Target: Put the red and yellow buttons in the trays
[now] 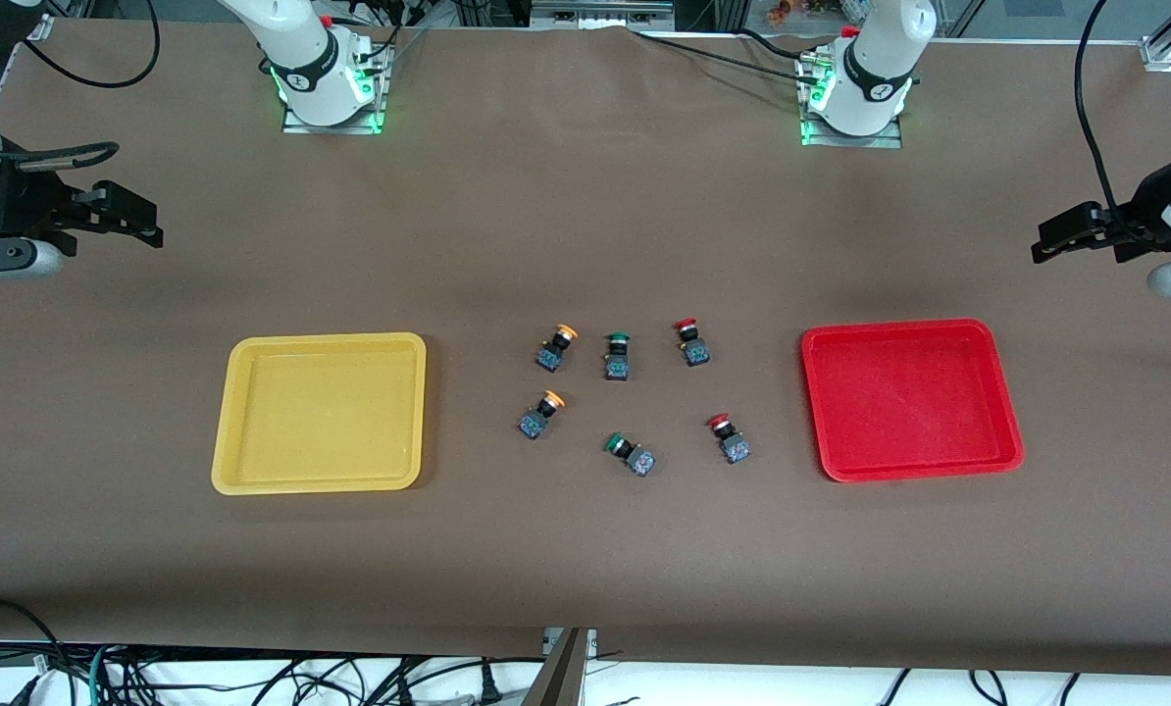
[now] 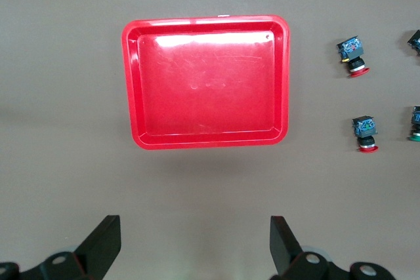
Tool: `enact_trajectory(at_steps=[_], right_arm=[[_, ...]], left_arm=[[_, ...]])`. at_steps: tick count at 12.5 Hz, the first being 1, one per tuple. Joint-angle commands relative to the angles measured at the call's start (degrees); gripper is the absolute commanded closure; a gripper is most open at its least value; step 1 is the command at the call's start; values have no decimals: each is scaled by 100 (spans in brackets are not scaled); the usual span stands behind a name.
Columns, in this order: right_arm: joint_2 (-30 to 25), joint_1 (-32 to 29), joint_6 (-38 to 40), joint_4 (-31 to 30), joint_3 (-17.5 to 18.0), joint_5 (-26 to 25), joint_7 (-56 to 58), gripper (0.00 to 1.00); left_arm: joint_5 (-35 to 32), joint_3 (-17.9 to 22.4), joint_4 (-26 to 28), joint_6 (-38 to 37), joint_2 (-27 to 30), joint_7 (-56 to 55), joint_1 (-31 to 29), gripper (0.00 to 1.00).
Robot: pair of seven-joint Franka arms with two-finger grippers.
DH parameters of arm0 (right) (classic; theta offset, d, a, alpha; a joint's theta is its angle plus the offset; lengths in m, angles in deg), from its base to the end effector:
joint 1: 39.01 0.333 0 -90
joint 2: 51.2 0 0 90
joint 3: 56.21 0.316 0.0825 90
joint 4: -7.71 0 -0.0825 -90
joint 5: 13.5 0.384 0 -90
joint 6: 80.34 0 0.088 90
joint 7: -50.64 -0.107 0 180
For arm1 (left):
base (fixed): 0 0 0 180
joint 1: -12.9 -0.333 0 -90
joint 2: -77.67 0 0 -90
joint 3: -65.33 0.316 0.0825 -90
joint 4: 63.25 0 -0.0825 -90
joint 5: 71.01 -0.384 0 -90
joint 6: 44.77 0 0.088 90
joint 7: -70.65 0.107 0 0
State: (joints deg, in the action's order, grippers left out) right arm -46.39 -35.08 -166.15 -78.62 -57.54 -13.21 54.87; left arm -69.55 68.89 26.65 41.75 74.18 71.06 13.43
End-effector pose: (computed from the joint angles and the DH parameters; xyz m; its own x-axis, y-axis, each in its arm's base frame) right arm 0.5713 0.0271 0.6011 0.9886 0.1190 -0.0924 0.1186 -0.9929 -0.0100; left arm 0.5637 0.0260 0.5864 0.9919 0.0441 -0.1193 0.0471 -0.9986 0.0225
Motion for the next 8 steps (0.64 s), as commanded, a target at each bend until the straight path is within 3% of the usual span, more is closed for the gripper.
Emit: enact_trajectory(at_steps=[1, 8], right_arm=[[47, -59, 72, 143, 81, -73, -72, 0], [56, -59, 46, 143, 81, -73, -72, 0]], left_arm=[[118, -5, -130, -74, -55, 177, -44, 0], [144, -5, -139, -92, -82, 108, -96, 0]])
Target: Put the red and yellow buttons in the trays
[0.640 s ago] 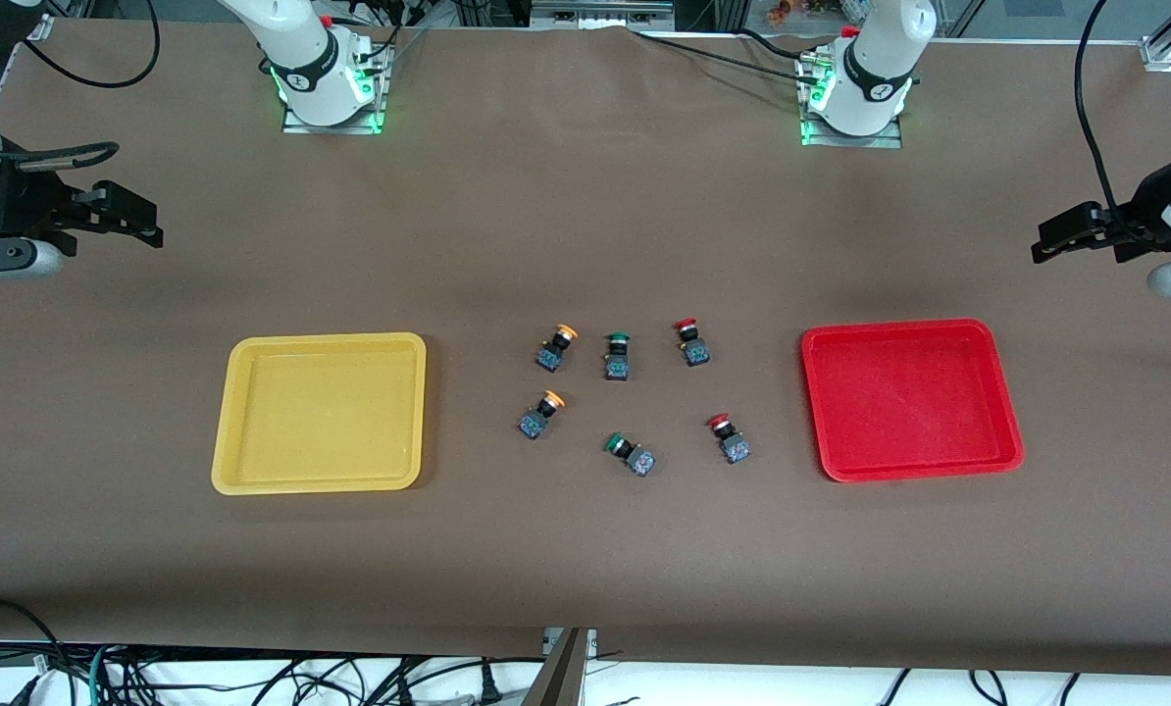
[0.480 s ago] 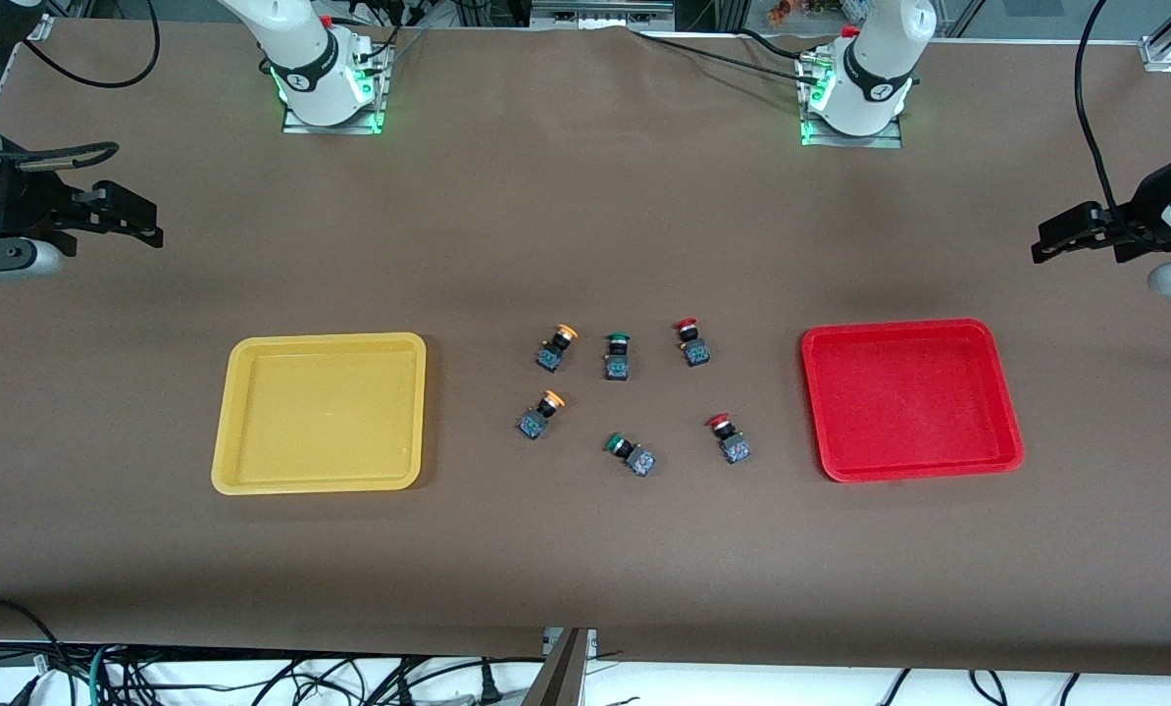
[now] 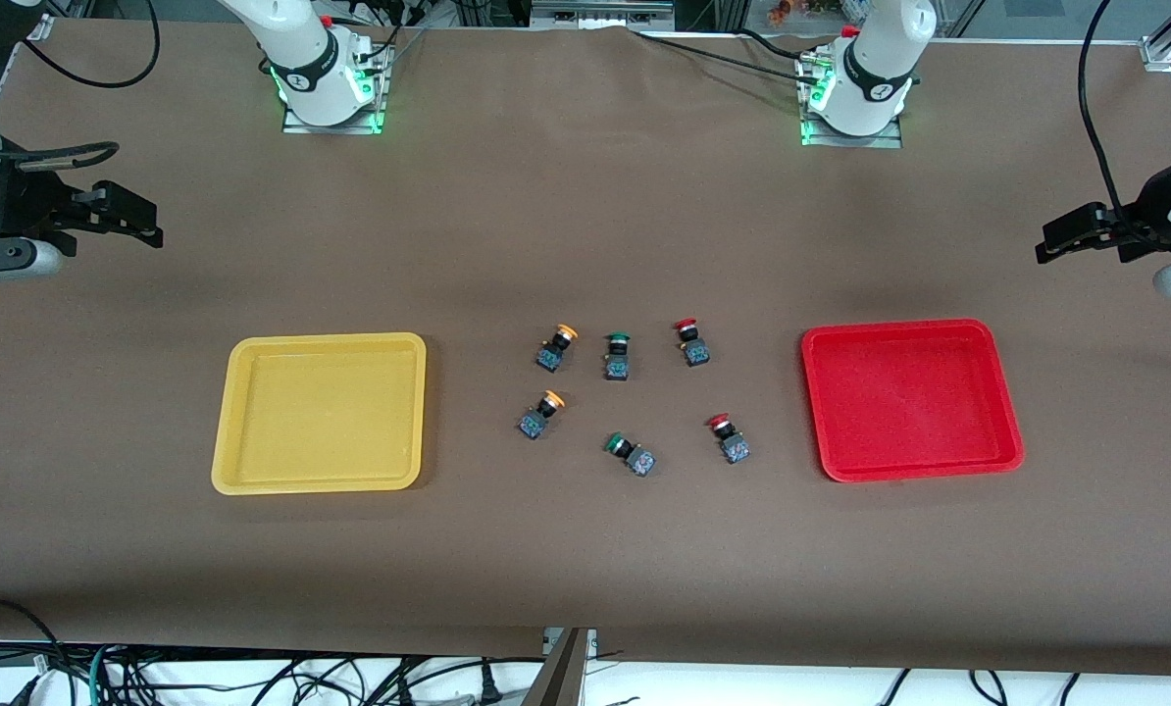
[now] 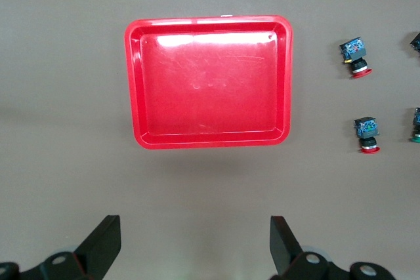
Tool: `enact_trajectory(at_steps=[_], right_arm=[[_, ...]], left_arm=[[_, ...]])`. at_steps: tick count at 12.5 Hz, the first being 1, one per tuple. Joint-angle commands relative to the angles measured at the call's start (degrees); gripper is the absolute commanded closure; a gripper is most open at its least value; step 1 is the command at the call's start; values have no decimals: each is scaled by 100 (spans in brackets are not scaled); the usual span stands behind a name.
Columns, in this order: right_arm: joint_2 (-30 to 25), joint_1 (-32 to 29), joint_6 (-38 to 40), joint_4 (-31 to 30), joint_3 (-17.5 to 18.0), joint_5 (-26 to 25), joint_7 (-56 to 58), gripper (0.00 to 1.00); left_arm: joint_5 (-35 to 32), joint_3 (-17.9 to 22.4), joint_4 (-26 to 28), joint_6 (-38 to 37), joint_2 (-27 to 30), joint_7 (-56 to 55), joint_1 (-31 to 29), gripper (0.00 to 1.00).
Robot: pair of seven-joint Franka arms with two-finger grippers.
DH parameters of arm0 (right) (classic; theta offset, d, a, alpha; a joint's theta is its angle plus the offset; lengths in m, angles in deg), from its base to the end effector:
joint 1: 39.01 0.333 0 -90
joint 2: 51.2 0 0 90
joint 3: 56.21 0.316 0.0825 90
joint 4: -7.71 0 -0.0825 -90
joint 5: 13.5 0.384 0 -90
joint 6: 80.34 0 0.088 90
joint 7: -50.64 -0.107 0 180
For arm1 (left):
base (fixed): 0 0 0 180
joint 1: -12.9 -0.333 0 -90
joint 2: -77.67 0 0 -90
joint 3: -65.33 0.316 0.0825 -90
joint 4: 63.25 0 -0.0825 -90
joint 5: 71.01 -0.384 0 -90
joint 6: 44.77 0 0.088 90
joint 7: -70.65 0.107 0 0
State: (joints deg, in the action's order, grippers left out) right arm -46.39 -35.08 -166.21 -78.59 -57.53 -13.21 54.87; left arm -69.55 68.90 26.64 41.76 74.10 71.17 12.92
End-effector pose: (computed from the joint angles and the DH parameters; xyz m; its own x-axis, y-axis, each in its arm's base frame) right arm 0.5714 0.0272 0.6014 0.9887 0.1192 -0.0908 0.1188 -0.9929 -0.0099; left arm 0.5639 0.0311 0.5857 0.9914 0.0512 -0.1203 0.0543 -0.9983 0.0226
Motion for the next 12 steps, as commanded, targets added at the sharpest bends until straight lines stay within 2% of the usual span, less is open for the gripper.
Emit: enact_trajectory(at_steps=[1, 5, 9, 12], right_arm=[[82, -59, 52, 140, 79, -73, -72, 0], [91, -68, -9, 149, 79, -64, -54, 0], [239, -42, -263, 140, 79, -82, -54, 0], [450, -24, -518, 105, 79, -249, -89, 0]], left_arm=[[153, -15, -147, -92, -74, 97, -46, 0], [301, -6, -174, -92, -92, 141, -107, 0], [1470, -6, -60, -275, -311, 123, -625, 0], [1437, -207, -68, -40, -521, 1, -417, 0]])
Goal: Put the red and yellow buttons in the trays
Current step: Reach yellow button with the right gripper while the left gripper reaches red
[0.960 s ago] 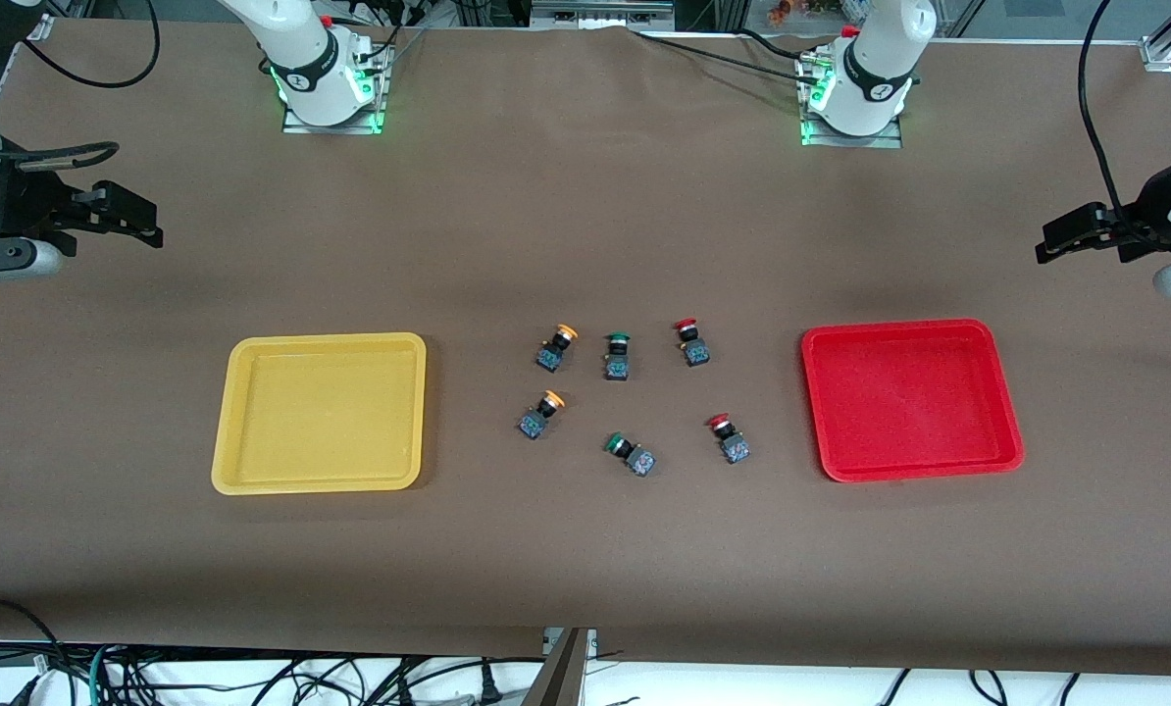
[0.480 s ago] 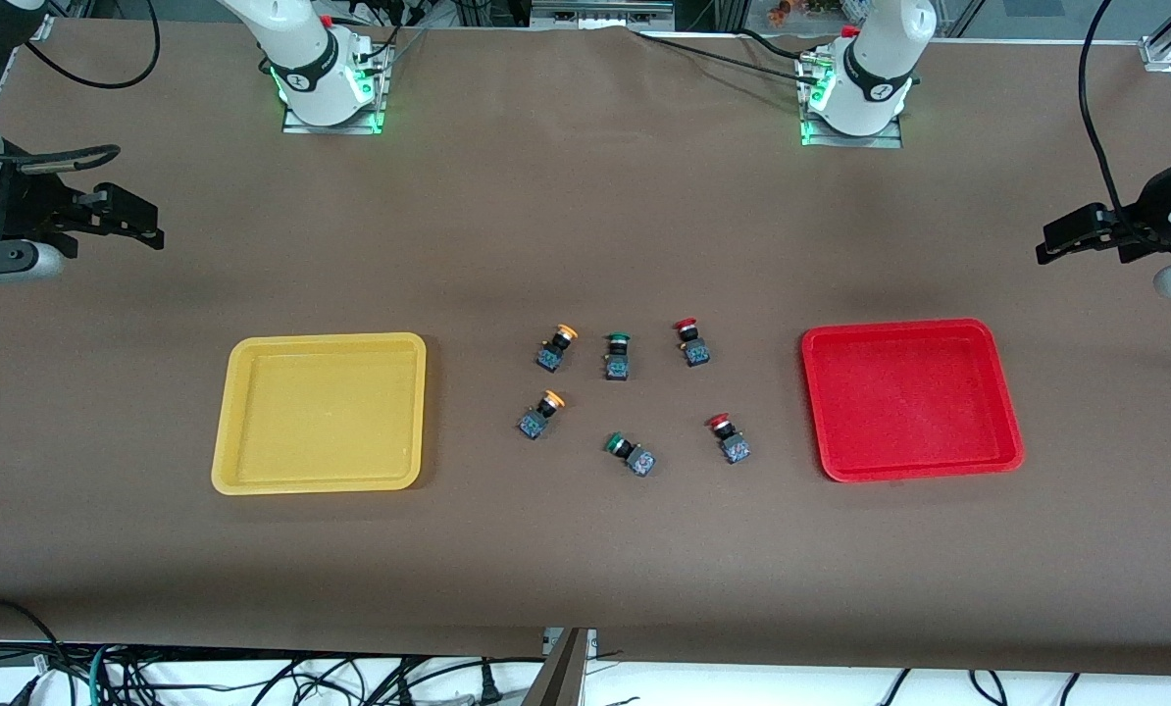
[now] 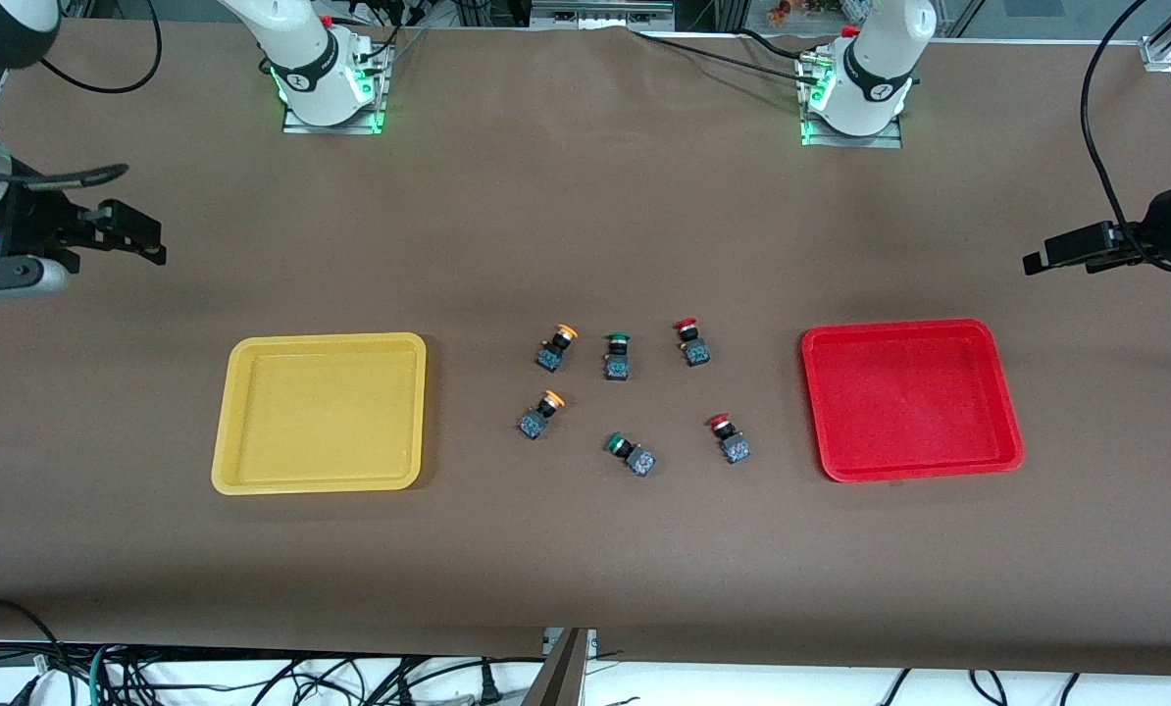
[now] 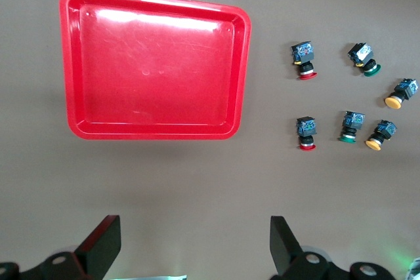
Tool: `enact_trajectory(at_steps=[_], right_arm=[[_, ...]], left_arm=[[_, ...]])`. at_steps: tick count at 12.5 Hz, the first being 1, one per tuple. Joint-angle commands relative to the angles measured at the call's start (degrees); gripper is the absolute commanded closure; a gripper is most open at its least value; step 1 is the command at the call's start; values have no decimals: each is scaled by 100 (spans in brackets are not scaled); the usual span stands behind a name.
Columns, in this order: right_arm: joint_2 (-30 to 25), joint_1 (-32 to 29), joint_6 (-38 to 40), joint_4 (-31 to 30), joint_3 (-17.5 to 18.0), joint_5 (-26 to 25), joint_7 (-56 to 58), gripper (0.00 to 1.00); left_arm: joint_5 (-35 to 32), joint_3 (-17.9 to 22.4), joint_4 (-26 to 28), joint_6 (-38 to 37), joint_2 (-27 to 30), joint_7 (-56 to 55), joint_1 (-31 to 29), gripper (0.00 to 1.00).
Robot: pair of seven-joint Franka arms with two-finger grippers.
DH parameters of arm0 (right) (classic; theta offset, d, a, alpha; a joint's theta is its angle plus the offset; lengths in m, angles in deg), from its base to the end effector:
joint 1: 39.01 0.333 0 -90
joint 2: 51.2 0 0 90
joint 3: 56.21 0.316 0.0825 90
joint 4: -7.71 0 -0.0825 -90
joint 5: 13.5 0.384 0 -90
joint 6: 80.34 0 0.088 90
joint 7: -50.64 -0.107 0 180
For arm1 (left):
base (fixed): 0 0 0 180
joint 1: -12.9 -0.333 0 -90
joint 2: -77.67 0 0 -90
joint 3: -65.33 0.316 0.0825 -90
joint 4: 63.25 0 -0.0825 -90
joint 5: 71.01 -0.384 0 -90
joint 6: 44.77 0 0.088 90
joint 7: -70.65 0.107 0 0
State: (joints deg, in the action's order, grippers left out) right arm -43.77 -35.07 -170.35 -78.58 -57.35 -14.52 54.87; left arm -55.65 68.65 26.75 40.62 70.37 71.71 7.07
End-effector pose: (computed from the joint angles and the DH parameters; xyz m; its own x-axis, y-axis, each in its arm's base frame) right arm 0.5915 0.0278 0.5807 0.9903 0.1223 -0.0660 0.1235 -0.9922 0.0155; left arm 0.5756 0.0603 0.5501 0.9729 0.1181 -0.1987 0.1684 -0.9510 0.2594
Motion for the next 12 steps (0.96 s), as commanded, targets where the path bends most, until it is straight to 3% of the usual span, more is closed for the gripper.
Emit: enact_trajectory(at_steps=[1, 4, 7, 12], right_arm=[[355, -42, -175, 121, 62, -136, -81, 0], [785, 45, -499, 122, 106, -154, -237, 0], [1435, 502, -1158, 122, 106, -101, -1877, 0], [2385, 1625, -2459, 130, 115, -92, -4645, 0]], left_arm=[[20, -253, -87, 188, -349, -218, 327, 0], [-244, -297, -131, 943, -859, -1051, 932, 0], [-209, -306, -305, 1637, -1693, -2633, 1601, 0], [-253, -297, -1764, 1815, -3600, -3033, 1874, 0]])
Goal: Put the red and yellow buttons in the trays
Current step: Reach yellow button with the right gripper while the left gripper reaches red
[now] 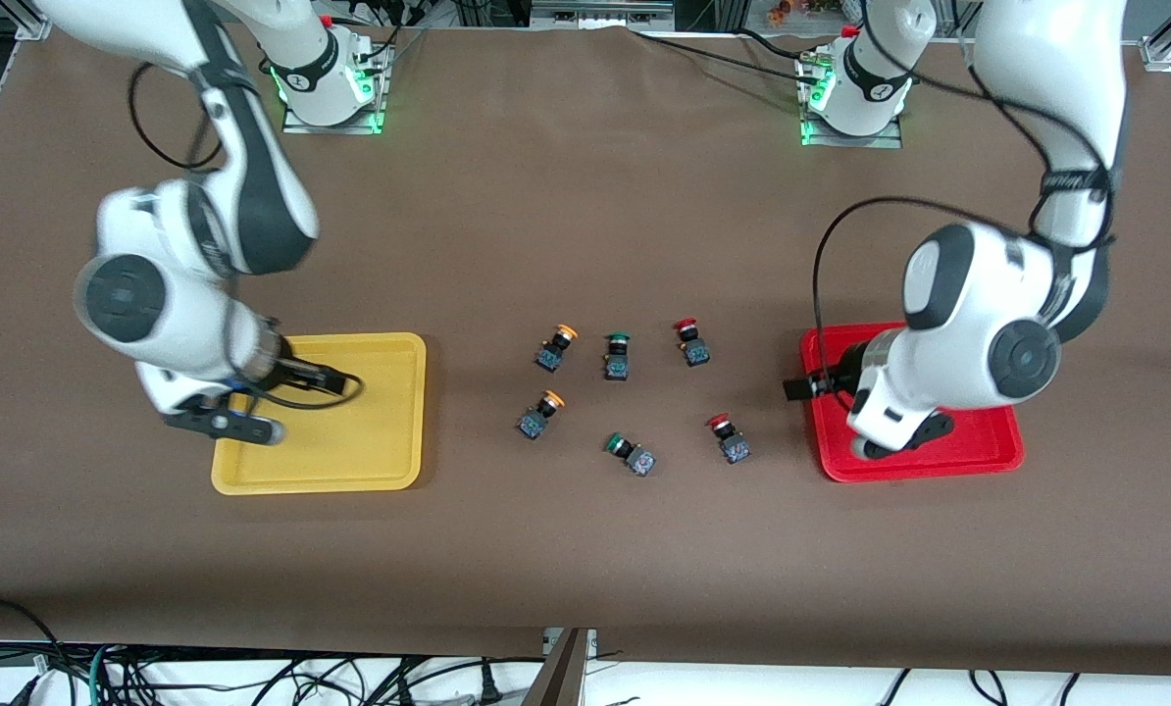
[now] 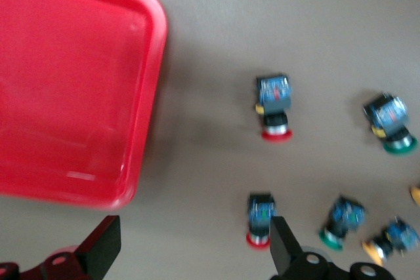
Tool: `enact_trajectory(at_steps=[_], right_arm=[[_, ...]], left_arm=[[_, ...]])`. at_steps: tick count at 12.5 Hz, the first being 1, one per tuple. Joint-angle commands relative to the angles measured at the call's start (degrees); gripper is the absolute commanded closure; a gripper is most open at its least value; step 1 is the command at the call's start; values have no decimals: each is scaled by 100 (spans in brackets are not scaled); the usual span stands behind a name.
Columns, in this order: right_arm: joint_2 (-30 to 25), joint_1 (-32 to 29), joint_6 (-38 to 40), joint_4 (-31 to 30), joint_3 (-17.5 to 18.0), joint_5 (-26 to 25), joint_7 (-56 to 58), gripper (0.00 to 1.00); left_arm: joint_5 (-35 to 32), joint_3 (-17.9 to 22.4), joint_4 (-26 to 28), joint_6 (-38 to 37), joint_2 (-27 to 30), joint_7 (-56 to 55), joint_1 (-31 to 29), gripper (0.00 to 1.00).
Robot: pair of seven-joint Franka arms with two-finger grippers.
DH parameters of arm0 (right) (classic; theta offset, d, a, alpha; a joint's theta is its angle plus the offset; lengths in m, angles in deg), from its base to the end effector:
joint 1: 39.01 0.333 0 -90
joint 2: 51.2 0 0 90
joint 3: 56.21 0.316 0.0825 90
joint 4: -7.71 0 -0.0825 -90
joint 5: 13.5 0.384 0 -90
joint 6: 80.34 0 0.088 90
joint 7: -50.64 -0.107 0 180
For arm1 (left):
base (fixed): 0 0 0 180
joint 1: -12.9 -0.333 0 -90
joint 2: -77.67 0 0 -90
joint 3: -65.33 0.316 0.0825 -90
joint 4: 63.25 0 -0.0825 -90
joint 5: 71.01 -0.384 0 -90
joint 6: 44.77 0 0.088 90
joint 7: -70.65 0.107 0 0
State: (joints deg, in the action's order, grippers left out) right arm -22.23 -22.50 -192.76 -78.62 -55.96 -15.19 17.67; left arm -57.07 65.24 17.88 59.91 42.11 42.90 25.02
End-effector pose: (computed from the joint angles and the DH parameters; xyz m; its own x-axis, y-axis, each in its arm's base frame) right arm 0.6615 0.1967 0.3687 0.9628 -0.2687 -0.0289 -0.2672 -0.9625 0.0480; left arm 0.6761 -0.1661 0.3225 0.9007 0.3227 -0.2907 0.3618 -0.9278 0.0913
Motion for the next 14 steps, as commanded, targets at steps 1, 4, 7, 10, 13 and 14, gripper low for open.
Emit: enact_trajectory(at_steps=[1, 4, 7, 10, 13, 14], right_arm=[[406, 614, -480, 135, -25, -25, -1505, 0], [1003, 1081, -1674, 291, -25, -34, -2772, 0], [1855, 1363, -1924, 1300, -25, -43, -3601, 0], [2586, 1522, -1924, 2250, -33, -51, -4085, 0], [2824, 1644, -2056, 2341, -33, -78, -4103, 0], [2877, 1715, -2065, 2341, -51, -86, -4112, 0]], left_arm=[[-128, 52, -888, 43, -907, -152, 210, 0], [-145, 70, -845, 1156, -1320, -256, 414, 0], [-154, 87, -836, 2011, -1611, -354, 546, 0], [-215, 88, -827, 2303, -1770, -371, 650, 0], [-382, 131, -748, 2312, -1884, -687, 870, 0], [-513, 123, -748, 2312, -1884, -714, 871, 24]])
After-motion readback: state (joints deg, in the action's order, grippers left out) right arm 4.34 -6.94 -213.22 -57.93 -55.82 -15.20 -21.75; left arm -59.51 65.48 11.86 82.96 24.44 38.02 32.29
